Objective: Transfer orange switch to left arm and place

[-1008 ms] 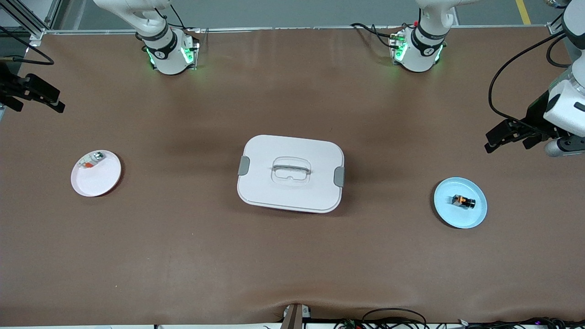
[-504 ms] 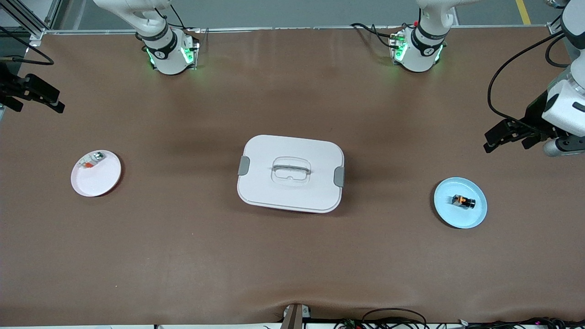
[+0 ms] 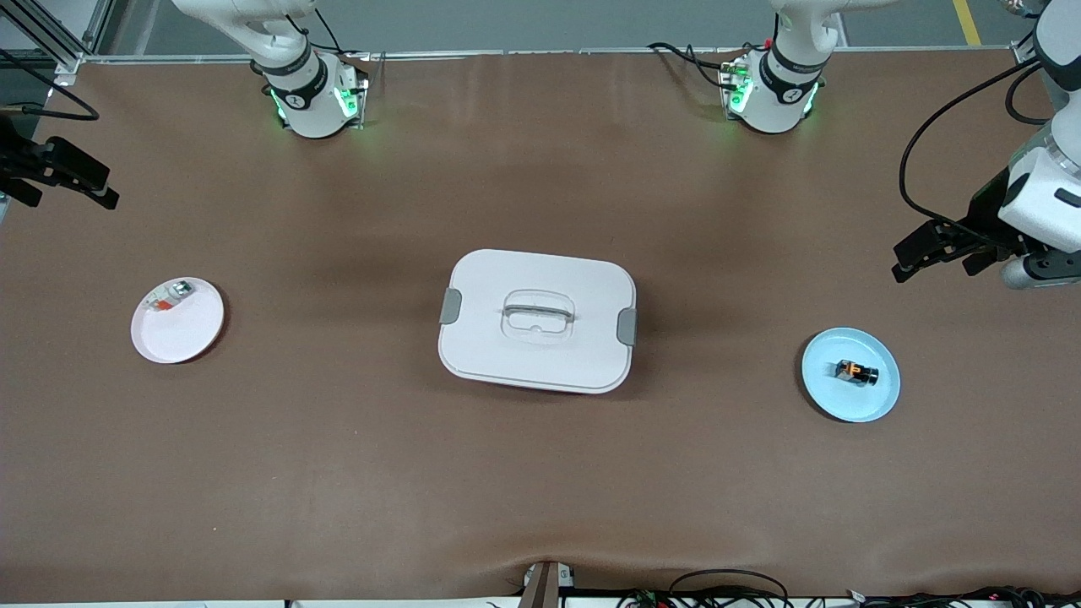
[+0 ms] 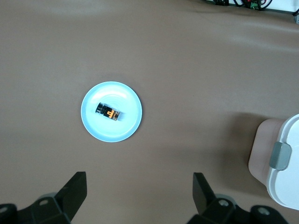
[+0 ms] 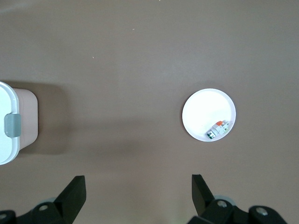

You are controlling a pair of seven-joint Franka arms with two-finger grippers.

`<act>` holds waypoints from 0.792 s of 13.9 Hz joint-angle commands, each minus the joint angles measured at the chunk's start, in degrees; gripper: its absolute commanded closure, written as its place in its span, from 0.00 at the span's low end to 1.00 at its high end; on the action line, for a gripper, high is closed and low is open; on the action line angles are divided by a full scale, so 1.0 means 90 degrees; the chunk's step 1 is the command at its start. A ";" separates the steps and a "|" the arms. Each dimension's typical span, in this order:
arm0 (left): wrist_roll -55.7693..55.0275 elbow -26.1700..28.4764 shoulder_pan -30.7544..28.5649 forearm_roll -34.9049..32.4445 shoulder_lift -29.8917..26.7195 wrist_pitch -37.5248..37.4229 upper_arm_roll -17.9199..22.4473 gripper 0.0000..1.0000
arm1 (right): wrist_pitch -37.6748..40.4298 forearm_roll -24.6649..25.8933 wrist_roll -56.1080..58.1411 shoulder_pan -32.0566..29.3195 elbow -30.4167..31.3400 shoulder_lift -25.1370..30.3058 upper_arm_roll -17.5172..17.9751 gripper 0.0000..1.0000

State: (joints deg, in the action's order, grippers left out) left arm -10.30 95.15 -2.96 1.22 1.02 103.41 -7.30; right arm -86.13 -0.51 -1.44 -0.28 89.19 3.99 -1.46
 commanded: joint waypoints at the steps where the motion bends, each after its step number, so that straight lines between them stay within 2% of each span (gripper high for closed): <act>1: 0.0012 -0.0113 0.0610 0.0021 0.0023 -0.0084 0.0643 0.00 | -0.0058 -0.0032 0.0072 -0.0027 0.0080 0.0094 0.0006 0.00; 11: 0.0012 -0.0123 0.0543 0.0021 0.0091 -0.0074 0.0684 0.00 | 0.0010 -0.0012 0.0014 -0.0115 -0.0282 0.0036 -0.0004 0.00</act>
State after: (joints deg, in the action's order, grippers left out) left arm -10.30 95.15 1.69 1.21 1.48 103.41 -1.58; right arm -86.60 -0.50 -1.45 -0.42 87.35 4.08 -1.64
